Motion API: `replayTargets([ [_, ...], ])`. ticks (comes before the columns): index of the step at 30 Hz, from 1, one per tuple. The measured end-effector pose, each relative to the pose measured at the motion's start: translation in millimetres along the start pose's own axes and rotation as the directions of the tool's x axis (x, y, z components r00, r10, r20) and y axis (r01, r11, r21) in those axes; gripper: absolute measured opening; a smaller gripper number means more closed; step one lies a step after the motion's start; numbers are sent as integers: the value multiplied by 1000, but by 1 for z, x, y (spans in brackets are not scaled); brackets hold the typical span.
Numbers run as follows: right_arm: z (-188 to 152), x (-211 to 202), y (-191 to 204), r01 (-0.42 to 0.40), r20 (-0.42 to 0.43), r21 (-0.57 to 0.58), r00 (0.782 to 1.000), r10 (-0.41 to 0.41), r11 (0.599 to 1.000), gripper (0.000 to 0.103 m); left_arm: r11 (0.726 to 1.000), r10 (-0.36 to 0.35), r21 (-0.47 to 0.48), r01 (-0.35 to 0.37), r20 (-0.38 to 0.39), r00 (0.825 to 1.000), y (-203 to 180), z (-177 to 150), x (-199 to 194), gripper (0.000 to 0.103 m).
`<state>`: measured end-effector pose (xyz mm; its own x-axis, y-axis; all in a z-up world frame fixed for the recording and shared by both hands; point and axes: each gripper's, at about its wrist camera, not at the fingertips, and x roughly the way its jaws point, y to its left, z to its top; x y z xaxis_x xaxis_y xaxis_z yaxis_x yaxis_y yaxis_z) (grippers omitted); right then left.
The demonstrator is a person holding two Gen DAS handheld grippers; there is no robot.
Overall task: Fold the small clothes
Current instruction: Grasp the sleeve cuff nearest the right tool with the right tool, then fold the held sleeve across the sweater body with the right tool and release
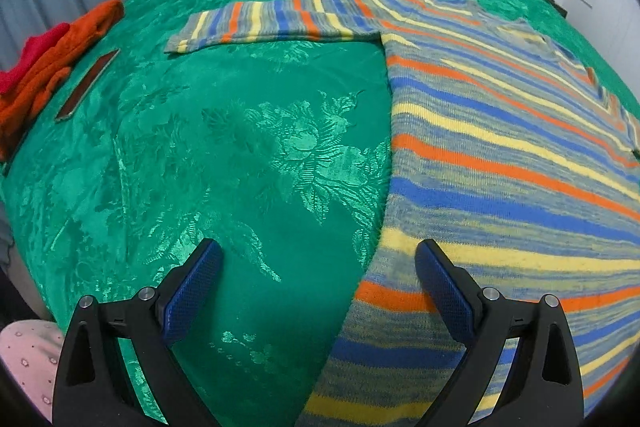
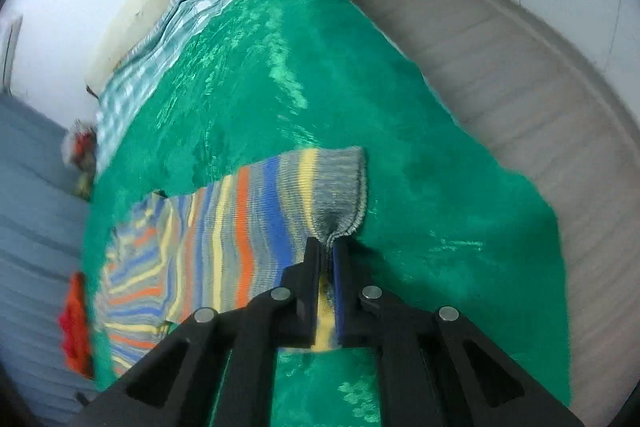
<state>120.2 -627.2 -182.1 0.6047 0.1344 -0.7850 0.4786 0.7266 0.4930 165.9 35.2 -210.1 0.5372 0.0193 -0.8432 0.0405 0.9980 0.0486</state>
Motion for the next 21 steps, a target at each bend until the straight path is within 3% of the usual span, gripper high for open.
replayTargets([
  [3,2,-29,34,35,74,-70,997,-30,997,6,1000,0,-11,0,2,1000,3,0,-1,98],
  [7,7,-71,136,-66,157,-230,982,105,971,6,1000,-3,-25,3,1,1000,4,2,-1,98],
  [10,-2,-69,215,-167,121,-323,969,216,932,6,999,-20,-41,20,-1,1000,7,4,-1,98],
  [14,-32,-18,322,-321,-6,-386,939,345,865,6,998,-18,-55,18,8,1000,15,7,-4,98],
  [16,-46,11,349,-407,-75,-364,909,410,838,20,998,-18,-57,18,-4,1000,20,8,-2,98],
  [17,-53,36,364,-448,-151,-332,894,422,830,60,997,-25,-66,24,-12,1000,22,8,-1,98],
  [18,-58,49,368,-458,-176,-310,889,423,833,79,996,-33,-80,32,-16,999,26,8,0,98],
  [20,-63,67,370,-473,-184,-284,881,437,834,75,992,-53,-113,50,-17,998,32,8,-1,98],
  [21,-63,72,366,-459,-185,-286,888,422,841,72,990,-62,-125,59,-17,998,35,8,-2,98],
])
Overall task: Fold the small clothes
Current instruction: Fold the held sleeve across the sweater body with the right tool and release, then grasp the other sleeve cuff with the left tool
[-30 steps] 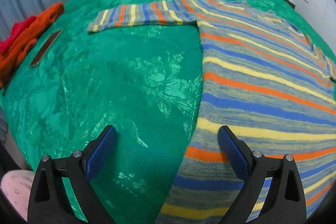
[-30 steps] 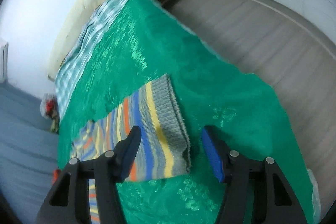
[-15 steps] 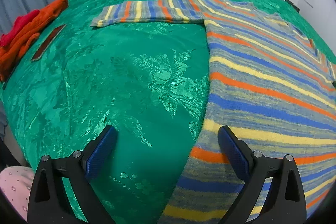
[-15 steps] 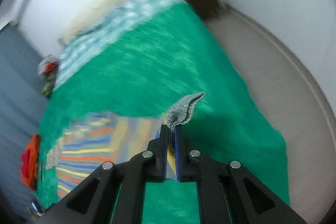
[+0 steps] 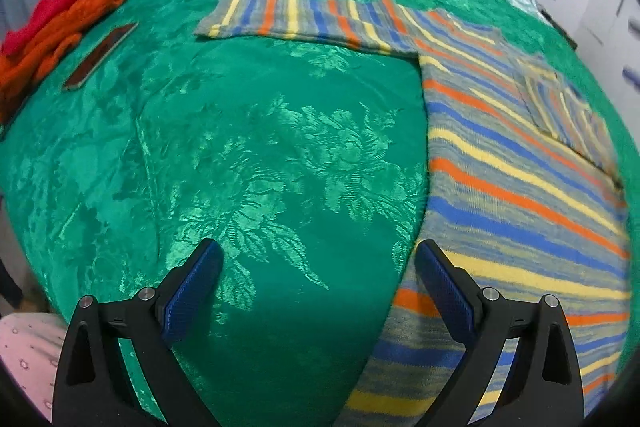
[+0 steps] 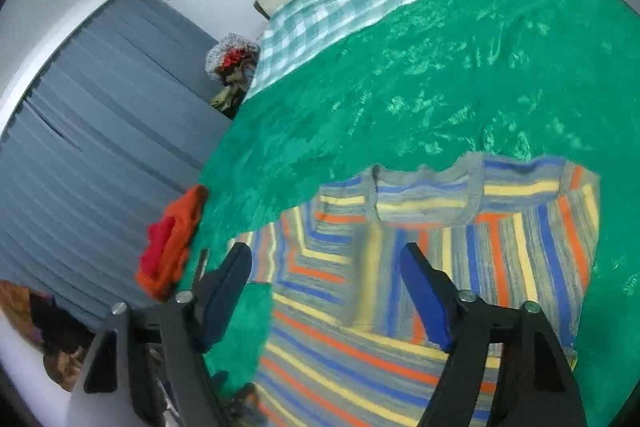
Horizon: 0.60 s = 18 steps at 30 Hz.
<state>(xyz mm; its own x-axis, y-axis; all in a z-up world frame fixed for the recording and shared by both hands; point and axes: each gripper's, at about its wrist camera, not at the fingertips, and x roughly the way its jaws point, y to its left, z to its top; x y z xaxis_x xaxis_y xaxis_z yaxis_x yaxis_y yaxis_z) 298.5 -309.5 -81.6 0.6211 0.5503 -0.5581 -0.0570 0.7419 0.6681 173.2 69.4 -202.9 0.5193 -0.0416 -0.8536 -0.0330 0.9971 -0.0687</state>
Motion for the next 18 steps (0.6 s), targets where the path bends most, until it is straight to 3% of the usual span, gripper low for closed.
replayTargets([
  [3,-9,12,-25,92,-75,-2,993,-92,996,61,1000,-17,-10,17,-2,1000,2,1,1,98],
  [5,-23,20,-47,171,-154,-28,973,-173,985,55,1000,-18,7,18,-6,1000,-2,2,3,98],
  [7,-41,25,-75,298,-208,-58,930,-304,953,53,999,-7,33,7,-10,1000,-6,1,5,98],
  [8,-49,25,-97,402,-220,-82,885,-410,912,53,999,-4,44,4,-11,1000,-8,0,5,98],
  [10,-55,14,-129,525,-204,-67,825,-527,849,29,998,-3,62,4,-12,1000,-12,-2,5,98],
  [11,-55,5,-135,537,-185,-50,824,-536,842,11,998,-2,69,3,-12,1000,-13,-3,4,98],
  [13,-54,-14,-127,557,-120,-55,821,-559,829,17,996,5,85,-4,-12,1000,-16,-5,5,99],
  [14,-54,-21,-112,505,-93,-84,854,-511,859,17,996,9,94,-7,-13,1000,-18,-6,6,99],
  [16,-58,-23,-86,413,-88,-141,900,-427,900,24,993,24,116,-22,-14,1000,-23,-8,9,100],
  [18,-63,-14,-76,372,-108,-184,912,-395,910,37,990,38,133,-37,-8,999,-26,-9,11,101],
])
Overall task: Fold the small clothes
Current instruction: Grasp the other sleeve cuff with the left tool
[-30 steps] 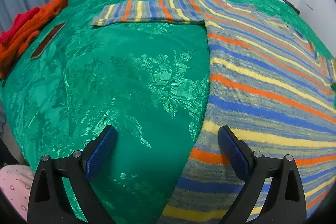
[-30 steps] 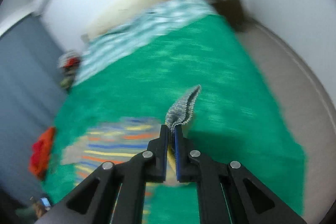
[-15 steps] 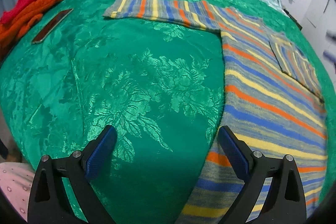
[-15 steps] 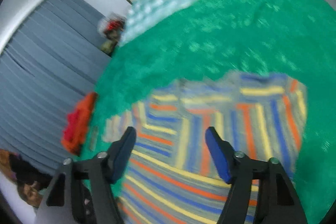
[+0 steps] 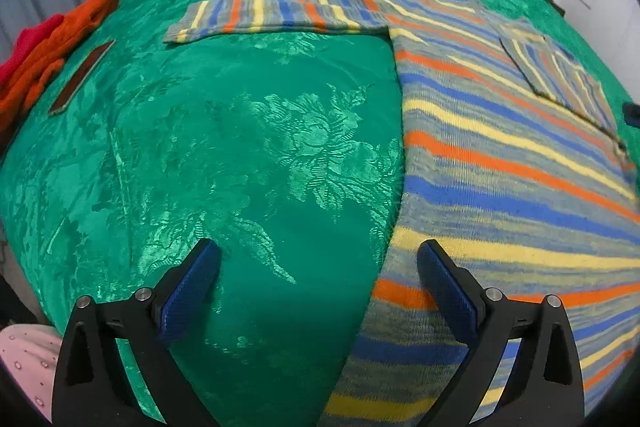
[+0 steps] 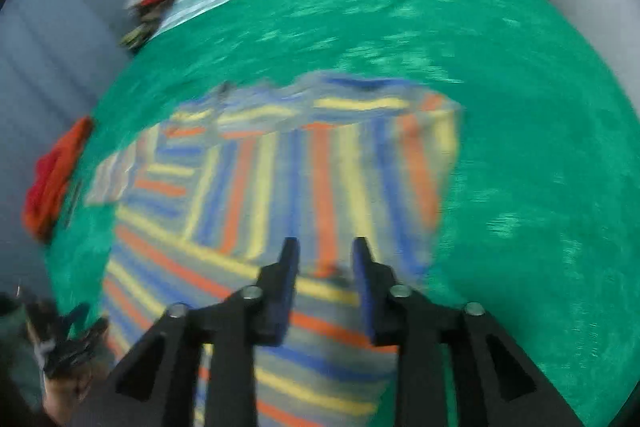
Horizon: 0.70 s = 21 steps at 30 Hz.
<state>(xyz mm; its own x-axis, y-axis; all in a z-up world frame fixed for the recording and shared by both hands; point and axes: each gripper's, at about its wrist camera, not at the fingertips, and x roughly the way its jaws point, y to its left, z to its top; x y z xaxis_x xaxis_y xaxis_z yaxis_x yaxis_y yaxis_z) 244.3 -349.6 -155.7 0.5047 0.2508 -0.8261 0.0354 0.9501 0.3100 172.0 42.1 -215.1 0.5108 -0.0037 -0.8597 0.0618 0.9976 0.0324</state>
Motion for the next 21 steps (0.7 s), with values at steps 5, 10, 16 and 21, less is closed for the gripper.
replayTargets([
  [5,-23,38,-29,114,-100,104,990,-104,988,26,1000,-3,10,3,-10,1000,4,-3,-4,101],
  [10,-53,-22,-20,126,73,165,988,-139,978,48,996,-60,-65,58,-37,997,28,3,-16,101],
  [16,-110,-71,50,51,155,25,986,-55,998,60,846,-283,-461,269,39,958,110,61,6,100],
  [21,-168,-67,87,4,136,8,991,-6,1000,60,755,-287,-587,292,105,952,162,128,64,99],
])
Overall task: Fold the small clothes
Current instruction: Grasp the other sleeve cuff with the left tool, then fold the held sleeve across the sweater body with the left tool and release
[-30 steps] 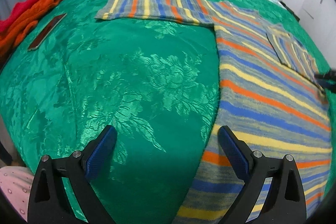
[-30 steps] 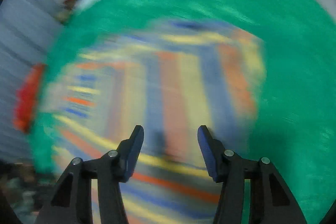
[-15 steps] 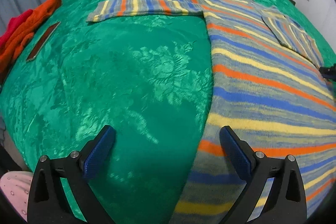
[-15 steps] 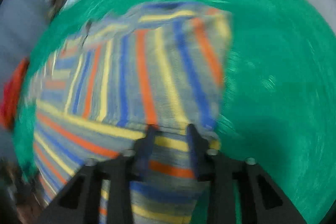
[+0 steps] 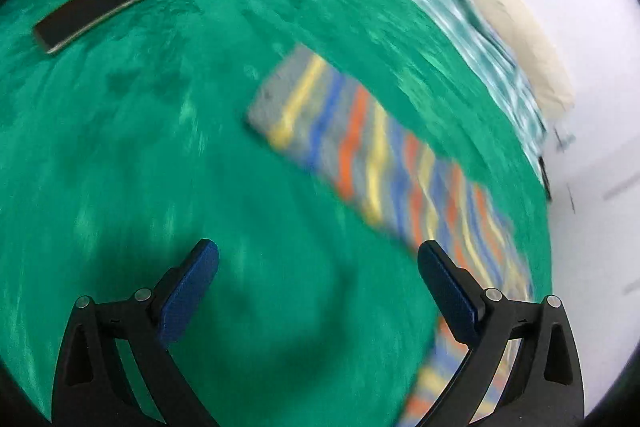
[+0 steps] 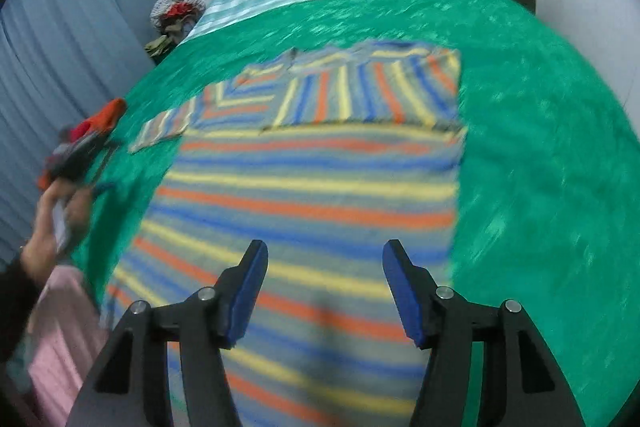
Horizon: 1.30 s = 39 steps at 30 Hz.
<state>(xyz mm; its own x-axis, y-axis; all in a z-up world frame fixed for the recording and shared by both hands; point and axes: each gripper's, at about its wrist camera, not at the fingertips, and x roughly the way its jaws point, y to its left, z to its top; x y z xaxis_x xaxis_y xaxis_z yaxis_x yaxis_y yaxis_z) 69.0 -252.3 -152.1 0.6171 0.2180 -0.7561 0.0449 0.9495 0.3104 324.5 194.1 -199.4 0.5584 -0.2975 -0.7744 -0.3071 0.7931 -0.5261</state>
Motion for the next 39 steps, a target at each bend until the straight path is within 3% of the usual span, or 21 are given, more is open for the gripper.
replayTargets([
  [2,-16,4,14,-49,-27,27,998,50,998,60,997,-16,-72,14,-31,999,9,23,27,92],
  [5,-33,16,33,-85,-79,12,993,86,996,60,993,-41,-112,45,37,998,13,41,38,87],
  [6,-38,17,40,-92,-92,-2,992,92,996,60,992,-39,-118,45,47,998,13,45,40,77],
  [8,-43,21,51,-95,-104,-39,990,91,995,60,992,-41,-114,45,43,998,13,50,45,42],
  [9,-44,21,55,-98,-103,-52,990,92,994,60,994,-34,-100,35,13,999,12,52,49,6],
  [10,-44,21,57,-101,-101,-56,990,95,993,60,997,-23,-79,22,-17,1000,8,53,50,3],
  [13,-42,21,57,-116,-90,-47,990,111,992,60,995,55,82,-58,42,998,-29,58,32,3],
  [15,-41,18,54,-120,-76,-36,990,117,992,60,965,71,245,-95,105,992,-72,52,13,3],
  [18,-39,14,48,-116,-56,-28,992,114,993,60,861,12,499,-96,169,986,-160,21,-13,3],
  [20,-39,14,45,-111,-49,-27,993,109,993,60,762,-54,645,-56,149,987,-224,-13,-22,3],
  [25,-37,9,34,-96,-31,4,995,96,995,60,517,-171,855,49,47,984,-336,-113,-12,5],
  [26,-37,7,31,-86,-21,7,996,86,996,60,493,-177,868,66,26,984,-341,-132,-12,6],
  [27,-36,5,28,-82,-14,12,997,82,997,60,466,-171,879,99,-20,985,-351,-154,0,18],
  [28,-36,4,25,-74,-8,21,997,75,997,60,450,-148,883,137,-77,986,-356,-170,11,53],
  [30,-35,3,18,-59,-1,41,998,59,997,60,445,-53,884,144,-135,989,-357,-198,35,86],
  [32,-32,1,8,-28,6,72,1000,27,997,61,451,-16,884,124,-131,991,-344,-211,39,85],
  [34,-29,-2,-3,21,13,100,1000,-22,995,72,481,4,870,105,-122,992,-320,-209,34,85],
  [36,-26,-5,-14,93,20,103,995,-95,990,74,523,16,851,52,-71,997,-301,-197,26,87],
  [39,-6,-1,-23,155,2,57,988,-156,986,74,581,45,810,-82,68,997,-278,-163,16,89],
])
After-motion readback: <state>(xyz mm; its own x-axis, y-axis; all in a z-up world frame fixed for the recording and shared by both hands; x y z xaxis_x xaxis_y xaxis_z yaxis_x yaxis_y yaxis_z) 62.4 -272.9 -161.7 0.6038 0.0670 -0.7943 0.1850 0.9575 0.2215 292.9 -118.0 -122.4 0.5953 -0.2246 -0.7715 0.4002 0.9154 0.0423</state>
